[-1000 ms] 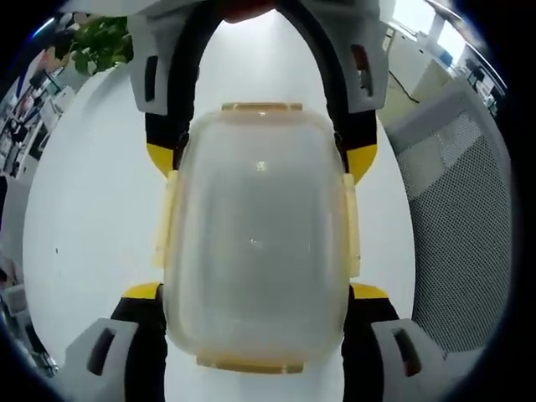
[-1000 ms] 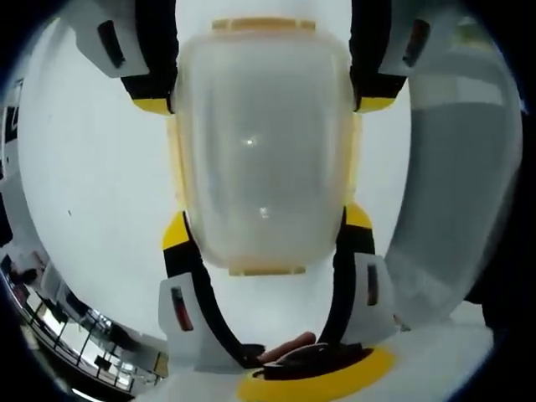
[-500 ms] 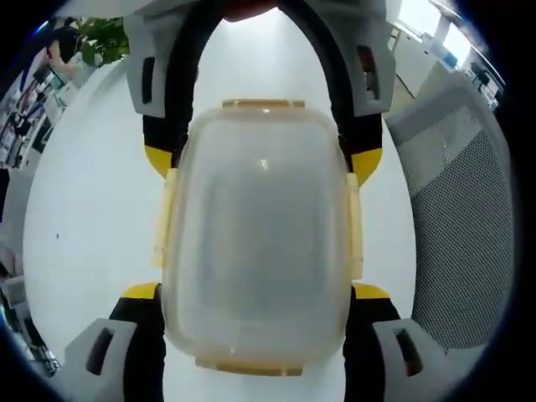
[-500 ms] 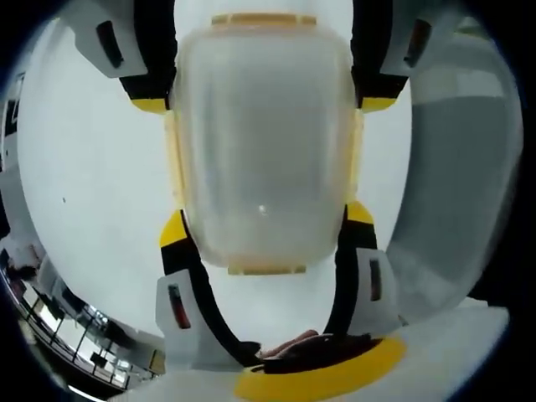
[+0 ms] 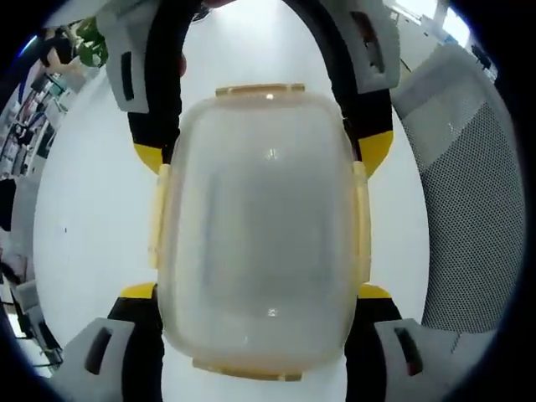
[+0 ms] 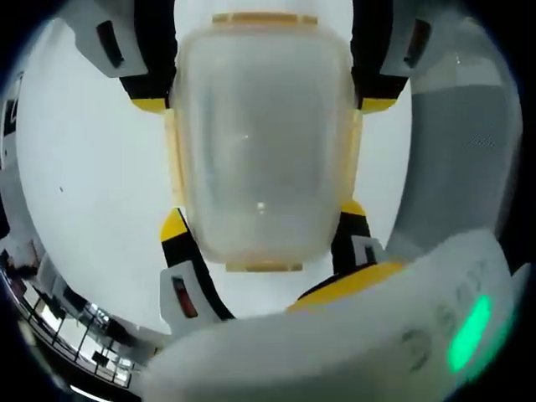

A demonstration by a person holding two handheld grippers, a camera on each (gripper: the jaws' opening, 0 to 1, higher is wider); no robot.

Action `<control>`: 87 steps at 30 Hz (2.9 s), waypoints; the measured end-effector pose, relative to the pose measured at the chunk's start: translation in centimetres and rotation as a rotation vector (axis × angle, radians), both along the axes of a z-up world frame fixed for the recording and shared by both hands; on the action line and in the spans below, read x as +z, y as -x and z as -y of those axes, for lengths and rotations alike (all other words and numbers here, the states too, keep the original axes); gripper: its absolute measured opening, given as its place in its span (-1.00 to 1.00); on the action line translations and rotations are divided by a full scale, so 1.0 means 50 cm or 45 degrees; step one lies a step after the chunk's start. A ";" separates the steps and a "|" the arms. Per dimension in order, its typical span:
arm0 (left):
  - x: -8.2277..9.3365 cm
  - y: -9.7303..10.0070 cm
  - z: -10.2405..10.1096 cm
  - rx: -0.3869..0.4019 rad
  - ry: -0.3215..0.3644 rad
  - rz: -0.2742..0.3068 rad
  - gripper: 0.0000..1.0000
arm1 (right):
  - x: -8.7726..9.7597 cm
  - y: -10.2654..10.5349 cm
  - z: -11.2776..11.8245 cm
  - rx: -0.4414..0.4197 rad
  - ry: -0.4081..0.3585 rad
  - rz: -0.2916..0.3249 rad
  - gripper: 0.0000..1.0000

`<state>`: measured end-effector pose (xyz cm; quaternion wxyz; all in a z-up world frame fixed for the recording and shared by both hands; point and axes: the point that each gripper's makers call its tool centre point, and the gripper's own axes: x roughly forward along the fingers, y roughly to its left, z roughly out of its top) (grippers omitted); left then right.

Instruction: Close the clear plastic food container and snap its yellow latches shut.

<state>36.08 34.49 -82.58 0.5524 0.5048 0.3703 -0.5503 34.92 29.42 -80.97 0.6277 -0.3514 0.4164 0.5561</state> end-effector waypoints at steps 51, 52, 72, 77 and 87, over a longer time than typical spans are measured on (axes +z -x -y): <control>0.006 -0.016 -0.128 0.082 0.002 -0.021 0.84 | -0.007 -0.017 -0.128 0.066 -0.015 0.034 0.79; 0.006 -0.016 -0.128 0.081 0.002 -0.021 0.84 | -0.007 -0.017 -0.128 0.066 -0.015 0.034 0.79; 0.007 -0.018 -0.130 0.080 -0.007 -0.022 0.84 | -0.007 -0.019 -0.129 0.065 -0.020 0.041 0.79; 0.005 -0.019 -0.130 0.078 -0.019 -0.023 0.85 | -0.008 -0.019 -0.130 0.069 -0.031 0.036 0.80; 0.004 -0.029 -0.129 0.085 0.013 -0.027 0.85 | -0.011 -0.030 -0.129 0.071 -0.025 0.036 0.80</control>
